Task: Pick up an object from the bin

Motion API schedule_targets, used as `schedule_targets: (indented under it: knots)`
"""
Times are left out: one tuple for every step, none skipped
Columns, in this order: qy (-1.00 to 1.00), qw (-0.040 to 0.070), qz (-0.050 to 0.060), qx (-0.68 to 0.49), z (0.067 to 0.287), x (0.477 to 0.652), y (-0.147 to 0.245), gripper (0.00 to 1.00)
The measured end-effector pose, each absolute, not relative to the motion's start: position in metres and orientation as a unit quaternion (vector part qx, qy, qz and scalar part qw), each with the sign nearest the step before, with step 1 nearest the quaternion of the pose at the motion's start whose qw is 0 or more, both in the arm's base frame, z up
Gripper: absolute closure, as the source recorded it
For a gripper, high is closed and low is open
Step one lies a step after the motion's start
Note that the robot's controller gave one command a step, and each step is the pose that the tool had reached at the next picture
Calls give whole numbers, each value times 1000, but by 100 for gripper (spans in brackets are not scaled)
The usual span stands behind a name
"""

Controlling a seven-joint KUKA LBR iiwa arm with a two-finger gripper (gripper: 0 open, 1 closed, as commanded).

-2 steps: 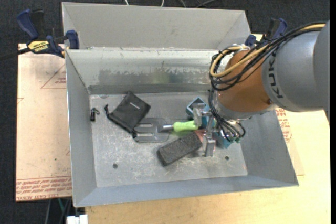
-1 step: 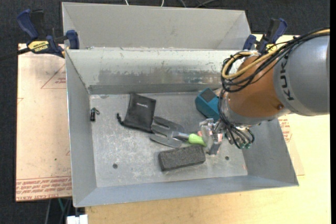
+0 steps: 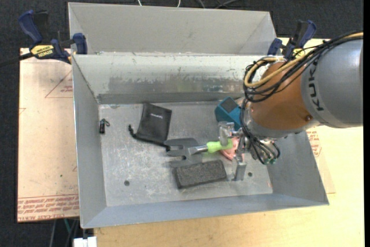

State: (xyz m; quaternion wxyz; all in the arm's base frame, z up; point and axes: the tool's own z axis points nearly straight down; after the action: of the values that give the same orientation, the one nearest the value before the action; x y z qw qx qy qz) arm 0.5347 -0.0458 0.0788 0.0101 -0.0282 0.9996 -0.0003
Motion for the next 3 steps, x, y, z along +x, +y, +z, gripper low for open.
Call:
schedule_targets:
  knots:
    - [1000, 10, 0, -28, 79, 535, -46, 0]
    - [999, 16, -1, -47, 73, 493, -28, 0]
    - [998, 26, -2, -52, 74, 480, -25, 0]
